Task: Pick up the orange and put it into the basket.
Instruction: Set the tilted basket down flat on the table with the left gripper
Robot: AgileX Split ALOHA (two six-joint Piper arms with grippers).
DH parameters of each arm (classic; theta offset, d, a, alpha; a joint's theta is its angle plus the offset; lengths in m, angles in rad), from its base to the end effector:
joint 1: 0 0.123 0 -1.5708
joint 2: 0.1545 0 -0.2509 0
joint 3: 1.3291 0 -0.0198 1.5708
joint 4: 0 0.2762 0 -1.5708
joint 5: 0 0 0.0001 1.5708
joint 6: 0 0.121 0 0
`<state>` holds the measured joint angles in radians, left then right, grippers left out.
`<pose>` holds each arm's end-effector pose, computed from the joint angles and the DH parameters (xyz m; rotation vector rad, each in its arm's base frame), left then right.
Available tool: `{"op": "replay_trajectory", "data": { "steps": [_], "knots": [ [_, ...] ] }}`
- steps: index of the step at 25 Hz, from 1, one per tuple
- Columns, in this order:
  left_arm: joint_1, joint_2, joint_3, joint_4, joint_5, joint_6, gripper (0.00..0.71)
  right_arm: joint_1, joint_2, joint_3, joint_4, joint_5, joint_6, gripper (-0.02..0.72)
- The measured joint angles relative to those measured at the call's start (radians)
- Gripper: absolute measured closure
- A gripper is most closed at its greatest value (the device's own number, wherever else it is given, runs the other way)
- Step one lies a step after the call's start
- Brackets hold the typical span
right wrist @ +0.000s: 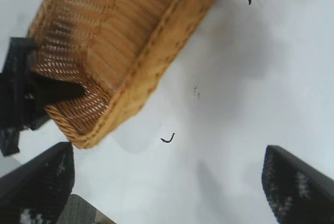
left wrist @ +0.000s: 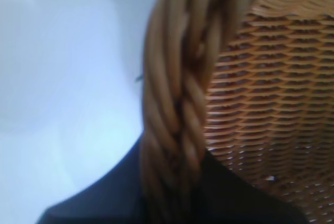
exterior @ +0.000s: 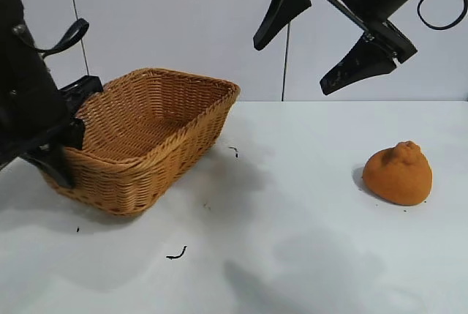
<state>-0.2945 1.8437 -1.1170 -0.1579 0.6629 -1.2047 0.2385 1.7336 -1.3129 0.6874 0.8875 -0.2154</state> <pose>0.3507 -0.1186 0.0864 -1.4650 2.6140 -0.4003 0.3689 0.1510 0.1961 -0.1394 2.6858 0.8461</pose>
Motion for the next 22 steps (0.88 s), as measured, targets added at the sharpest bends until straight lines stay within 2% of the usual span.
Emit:
{"op": "replay_trajectory", "data": {
  "steps": [6,12,17,22],
  "knots": [
    [0.069,0.052,-0.13,-0.06,0.114,0.415,0.618,0.0,0.0,0.0,0.0,0.0,0.0,0.008],
    [0.073,0.152,-0.313,-0.104,0.294,0.77,0.618,0.0,0.0,0.0,0.0,0.0,0.0,0.008],
    [0.073,0.218,-0.408,-0.143,0.364,0.932,0.618,0.0,0.0,0.0,0.0,0.0,0.0,0.008],
    [0.073,0.259,-0.427,-0.143,0.383,1.018,0.618,0.0,0.0,0.0,0.0,0.0,0.0,0.008]
  ]
}}
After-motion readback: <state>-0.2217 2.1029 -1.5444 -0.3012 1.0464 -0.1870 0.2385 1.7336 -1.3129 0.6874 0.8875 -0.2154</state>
